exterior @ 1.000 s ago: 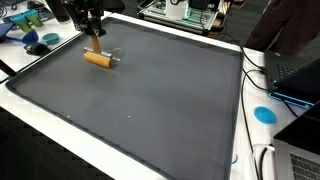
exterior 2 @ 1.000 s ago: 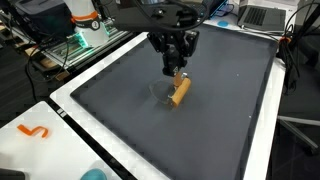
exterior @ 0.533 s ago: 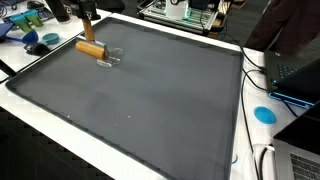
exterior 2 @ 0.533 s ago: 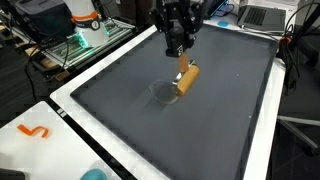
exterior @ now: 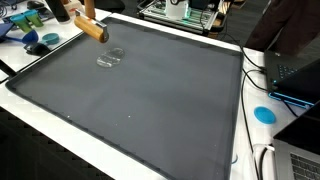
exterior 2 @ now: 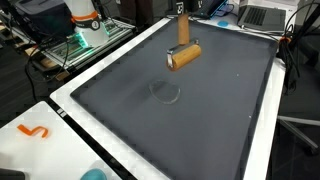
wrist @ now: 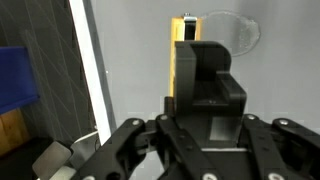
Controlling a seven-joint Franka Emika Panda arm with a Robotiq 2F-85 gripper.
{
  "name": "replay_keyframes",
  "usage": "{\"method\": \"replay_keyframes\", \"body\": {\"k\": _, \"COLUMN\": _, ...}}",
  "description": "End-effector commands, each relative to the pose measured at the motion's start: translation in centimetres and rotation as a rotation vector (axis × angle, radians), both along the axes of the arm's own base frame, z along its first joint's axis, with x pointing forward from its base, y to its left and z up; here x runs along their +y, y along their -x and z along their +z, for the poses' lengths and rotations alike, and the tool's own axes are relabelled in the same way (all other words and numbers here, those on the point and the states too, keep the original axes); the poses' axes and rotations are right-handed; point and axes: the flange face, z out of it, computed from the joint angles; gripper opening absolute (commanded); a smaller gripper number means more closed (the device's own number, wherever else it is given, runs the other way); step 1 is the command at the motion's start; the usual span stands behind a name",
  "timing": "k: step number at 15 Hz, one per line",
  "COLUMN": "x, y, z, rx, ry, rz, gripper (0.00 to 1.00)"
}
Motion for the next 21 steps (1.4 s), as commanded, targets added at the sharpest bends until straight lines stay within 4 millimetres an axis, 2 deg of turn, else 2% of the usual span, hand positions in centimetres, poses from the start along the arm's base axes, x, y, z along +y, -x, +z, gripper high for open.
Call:
{"method": "replay_keyframes", "body": {"k": 1, "x": 3.6, "y": 0.9, "z": 1.5, "rx": 0.03, "ry": 0.07, "rz": -0.108, "gripper": 0.24}}
{"method": "replay_keyframes", "body": {"k": 4, "x": 6.8, "y": 0.9, "z": 1.1, "rx": 0.052, "ry": 0.111, "rz": -0.176, "gripper": 0.24}}
{"method": "replay_keyframes", "body": {"k": 8, "x": 9.7, "y": 0.7, "z": -0.1, "rx": 0.048, "ry": 0.157, "rz": -0.269, "gripper": 0.24}}
{"method": "replay_keyframes", "body": {"k": 13, "x": 11.6, "y": 0.3, "z": -2.1, "rx": 0.03, "ry": 0.187, "rz": -0.373, "gripper": 0.24}}
{"method": "replay_keyframes", "body": {"k": 21, "x": 13.2, "y": -0.6, "z": -5.6, "rx": 0.011, "ry": 0.224, "rz": -0.507, "gripper": 0.24}}
